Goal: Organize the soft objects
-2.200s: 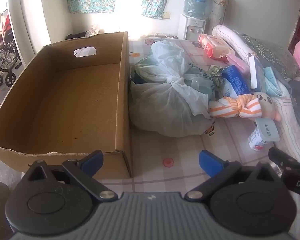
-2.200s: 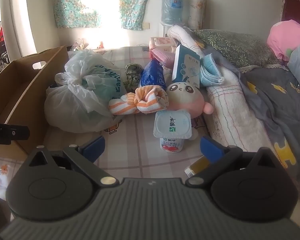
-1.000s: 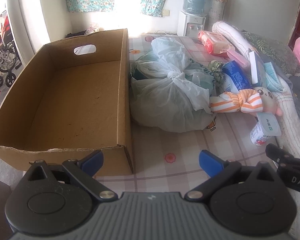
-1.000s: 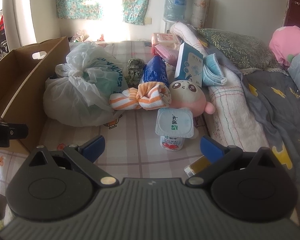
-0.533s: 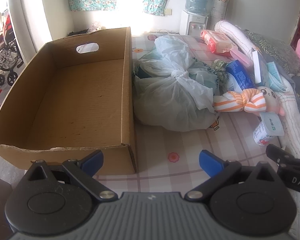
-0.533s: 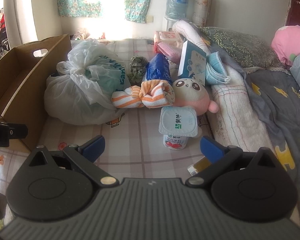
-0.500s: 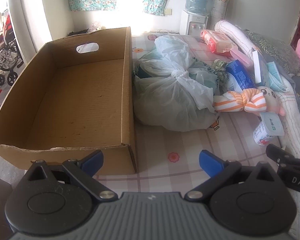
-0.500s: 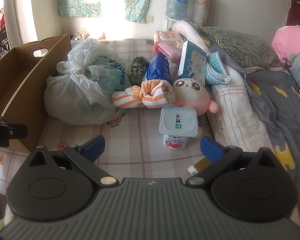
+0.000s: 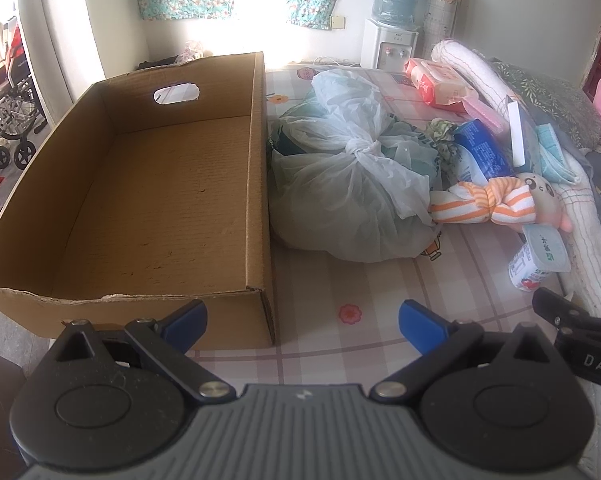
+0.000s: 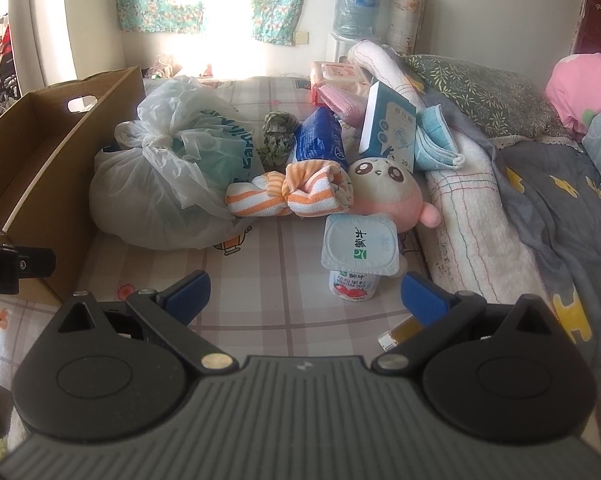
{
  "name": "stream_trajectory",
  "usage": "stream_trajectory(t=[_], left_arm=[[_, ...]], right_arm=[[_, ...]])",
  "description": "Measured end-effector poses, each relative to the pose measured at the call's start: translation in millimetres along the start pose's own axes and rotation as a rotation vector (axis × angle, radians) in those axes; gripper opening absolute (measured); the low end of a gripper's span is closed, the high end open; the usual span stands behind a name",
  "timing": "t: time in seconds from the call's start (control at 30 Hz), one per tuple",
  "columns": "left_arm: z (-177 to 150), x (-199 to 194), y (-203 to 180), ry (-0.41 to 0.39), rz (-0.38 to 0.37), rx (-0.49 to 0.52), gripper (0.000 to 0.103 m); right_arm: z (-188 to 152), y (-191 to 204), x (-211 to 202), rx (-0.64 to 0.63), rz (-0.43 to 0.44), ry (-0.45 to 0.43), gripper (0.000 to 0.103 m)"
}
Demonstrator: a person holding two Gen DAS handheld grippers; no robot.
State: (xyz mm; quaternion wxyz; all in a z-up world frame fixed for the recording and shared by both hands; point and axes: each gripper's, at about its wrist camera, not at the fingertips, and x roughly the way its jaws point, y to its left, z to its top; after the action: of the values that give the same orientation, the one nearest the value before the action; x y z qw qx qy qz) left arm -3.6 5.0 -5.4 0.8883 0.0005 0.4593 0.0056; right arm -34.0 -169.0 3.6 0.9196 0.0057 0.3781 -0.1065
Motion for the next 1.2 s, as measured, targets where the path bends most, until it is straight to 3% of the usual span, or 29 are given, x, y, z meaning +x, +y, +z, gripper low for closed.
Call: stream_trajectory(t=[0.5,0.73,1.03,1.13,1.2], left_arm=[[0,3,2,0.009,-0.003,-0.005,0.103],[5,-7,-7,-0.053,-0.022,0.030,0.103],[47,-23,-56,-0.236,-0.075,0.182,0.103],[67,-13,-78,-0.270,-0.120,0.196,0.103],[80,-2,-92,-0.264,-0.158,0.191,0.103]], right_arm=[[1,2,1,-0.006,-0.001,-0.004,0.102],[0,-13,2,0.022,-0.004,-0.027,0.102],[24,-91,-2,0.068,-0.023,-0.162,0.102],[42,-130,-2,0.116,0.013,-0.251,0.102],[56,-161,4,0.201,0.085,-0.303,0.102]])
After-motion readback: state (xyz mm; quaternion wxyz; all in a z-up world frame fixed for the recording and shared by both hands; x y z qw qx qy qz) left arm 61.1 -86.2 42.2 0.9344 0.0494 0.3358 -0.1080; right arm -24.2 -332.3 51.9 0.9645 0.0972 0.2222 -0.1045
